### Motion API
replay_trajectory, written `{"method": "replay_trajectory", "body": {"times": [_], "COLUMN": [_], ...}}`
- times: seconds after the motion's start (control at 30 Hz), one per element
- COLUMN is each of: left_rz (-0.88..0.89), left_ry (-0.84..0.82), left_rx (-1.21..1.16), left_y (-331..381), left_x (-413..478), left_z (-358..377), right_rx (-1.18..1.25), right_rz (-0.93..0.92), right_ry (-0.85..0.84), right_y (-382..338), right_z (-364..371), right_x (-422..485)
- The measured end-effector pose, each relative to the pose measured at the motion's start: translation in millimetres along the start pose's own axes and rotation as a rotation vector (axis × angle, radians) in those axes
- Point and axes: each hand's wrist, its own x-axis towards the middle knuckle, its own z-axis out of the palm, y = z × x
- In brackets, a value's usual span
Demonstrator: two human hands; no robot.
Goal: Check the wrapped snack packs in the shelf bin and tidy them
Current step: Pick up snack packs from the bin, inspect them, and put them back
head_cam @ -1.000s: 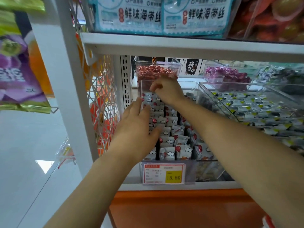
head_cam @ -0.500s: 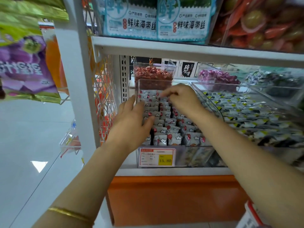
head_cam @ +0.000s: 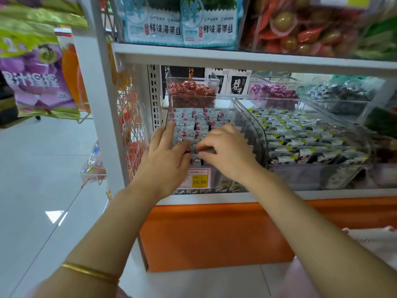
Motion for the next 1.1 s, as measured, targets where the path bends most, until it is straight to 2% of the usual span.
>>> {"method": "replay_trajectory", "body": {"times": [0.1,0.27,0.4,0.5,0.63,0.73,0.83,0.9,1.1], "left_rz": [-0.010,-0.011,-0.012,-0.042,0.004,0.082,0.109,0.086,-0.068], "left_ry": [-0.035,-0.081,-0.080,-0.056,0.119,0.209,0.177,0.140,0.124], "left_rx": [0.034,0.068,0.076,0.020,-0.080,-0.086,-0.127,-0.277,-0.627], "left_y": [0.2,-2.6,-4.6,-2.0,4.2,11.8,19.1,22.8,26.6], "left_x": [1.6,3.6,3.8,3.4,4.8,3.2,1.9,1.2,0.8], "left_z": [1.6,-1.4,-5.2,-6.8,-13.5,-20.8,-21.9,-21.3,-23.3], "right_rx": [-0.057,0.085,0.485,0.570,0.708,0.944,1.279,1.426,1.480], "right_rz": [-0.023,-0.017,0.075,0.098,0.150,0.291,0.405,0.434,0.453], "right_ry": [-0.053,-0.035,0.123,0.172,0.413,0.496,0.467,0.427,0.264], "right_y": [-2.9,1.5,1.7,1.0,4.4,14.9,20.0,20.6,28.6], "right_z": [4.9,6.2,1.2,-4.0,-12.4,-22.3,-26.5,-26.4,-29.0], "right_x": [5.7,10.1,5.9,1.7,-4.9,-12.0,-20.1,-24.2,-34.3]}}
